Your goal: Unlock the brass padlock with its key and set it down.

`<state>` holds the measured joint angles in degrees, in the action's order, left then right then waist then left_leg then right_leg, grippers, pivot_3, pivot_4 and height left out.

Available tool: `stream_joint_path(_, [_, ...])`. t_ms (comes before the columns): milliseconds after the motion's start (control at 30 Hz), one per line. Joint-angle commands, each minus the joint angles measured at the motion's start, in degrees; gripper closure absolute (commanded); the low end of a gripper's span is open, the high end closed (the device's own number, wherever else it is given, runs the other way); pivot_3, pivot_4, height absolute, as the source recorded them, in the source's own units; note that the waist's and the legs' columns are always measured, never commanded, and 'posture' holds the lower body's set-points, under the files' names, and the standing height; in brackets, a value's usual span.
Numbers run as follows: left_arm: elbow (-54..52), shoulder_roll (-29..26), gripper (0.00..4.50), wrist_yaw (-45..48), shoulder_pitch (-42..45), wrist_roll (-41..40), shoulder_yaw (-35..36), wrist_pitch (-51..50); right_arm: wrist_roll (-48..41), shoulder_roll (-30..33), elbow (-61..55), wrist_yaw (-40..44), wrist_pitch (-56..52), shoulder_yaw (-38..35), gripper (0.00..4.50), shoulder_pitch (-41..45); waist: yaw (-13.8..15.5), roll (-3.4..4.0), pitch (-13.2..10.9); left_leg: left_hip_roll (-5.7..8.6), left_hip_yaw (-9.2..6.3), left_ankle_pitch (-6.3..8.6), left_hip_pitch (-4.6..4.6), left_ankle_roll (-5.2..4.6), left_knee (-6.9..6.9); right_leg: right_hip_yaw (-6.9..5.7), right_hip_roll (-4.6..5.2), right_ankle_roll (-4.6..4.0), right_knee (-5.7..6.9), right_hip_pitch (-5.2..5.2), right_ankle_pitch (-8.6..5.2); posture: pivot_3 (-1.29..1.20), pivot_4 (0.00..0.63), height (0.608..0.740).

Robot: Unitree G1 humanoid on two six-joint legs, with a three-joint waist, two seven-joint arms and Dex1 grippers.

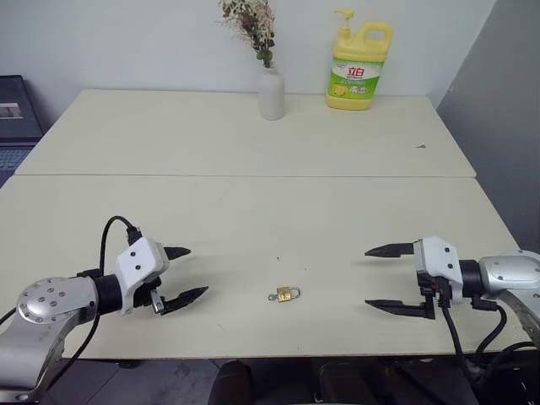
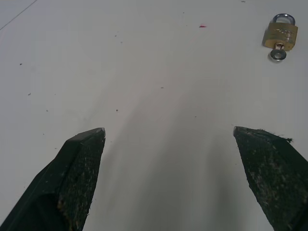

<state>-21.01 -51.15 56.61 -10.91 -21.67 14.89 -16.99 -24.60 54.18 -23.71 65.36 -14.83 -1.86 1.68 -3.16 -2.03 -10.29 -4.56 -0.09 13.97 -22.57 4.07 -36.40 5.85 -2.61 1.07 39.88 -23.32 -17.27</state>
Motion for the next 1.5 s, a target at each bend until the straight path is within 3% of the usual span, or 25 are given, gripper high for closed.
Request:
stream_joint_path(33, [-1.3,0.1,0.02,0.9,-0.1,-0.4,0.9,1.7,0.6,-0.1,-0.2,0.4,1.4,-0.6,0.0,0.6,0.0,0.0,0.0,0.0,0.0,0.0,-0.01,0.0,0.0,0.0,0.0,0.0,0.0,0.0,0.0,0.0,0.15,0.74])
stream_joint_path(533, [-1.8,0.8,0.02,2.8,0.0,-1.1,0.9,4.7,2.7,-2.6,-1.9,-2.8,1.2,0.1,0.0,0.0,0.0,0.0,0.0,-0.01,-0.02,0.0,0.02,0.0,-0.01,-0.01,-0.01,0.0,0.02,0.01,0.0,0.0,0.15,0.74])
stream_joint_path(733, [-3.7,-2.3,0.02,10.3,-3.5,-4.8,2.3,3.7,3.4,-3.5,-2.5,-2.4,1.5,1.9,0.0,1.8,-0.1,0.0,0.0,-0.02,-0.01,0.0,0.02,0.0,-0.03,-0.01,-0.02,-0.01,0.04,0.01,0.0,0.0,0.15,0.74])
stream_joint_path(800, [-4.4,-4.0,0.02,12.7,-5.5,-2.2,2.3,7.7,2.9,-3.8,-3.1,-2.4,0.7,2.9,0.0,2.9,-0.1,0.01,0.0,-0.02,0.01,0.0,0.02,0.0,-0.04,0.01,-0.03,-0.01,0.04,0.01,0.0,0.0,0.15,0.74])
stream_joint_path(1233, [-10.0,-4.8,0.02,12.9,-7.8,-2.8,2.8,7.4,10.8,-11.5,-5.8,-5.6,-14.9,24.0,0.0,18.5,-0.1,0.05,0.0,-0.06,-0.03,0.0,-0.02,0.0,-0.2,-0.01,-0.06,-0.02,0.1,-0.02,0.0,0.0,0.15,0.74])
stream_joint_path(1300, [-9.4,-4.9,0.02,12.9,-7.7,-2.7,2.9,7.8,12.1,-15.0,-4.4,-7.7,-17.4,27.1,0.0,20.8,-0.1,0.03,0.0,-0.07,-0.03,0.0,-0.04,0.0,-0.24,-0.03,-0.05,-0.02,0.09,-0.02,0.0,0.0,0.15,0.74])
stream_joint_path(1500, [-8.6,-5.0,0.02,13.1,-7.1,-2.2,2.4,8.7,15.2,-20.1,-2.0,-10.4,-21.2,32.2,0.0,21.9,0.0,0.04,0.0,-0.08,-0.05,0.0,-0.11,0.0,-0.28,-0.04,-0.07,-0.03,0.12,-0.05,0.0,0.0,0.15,0.74])
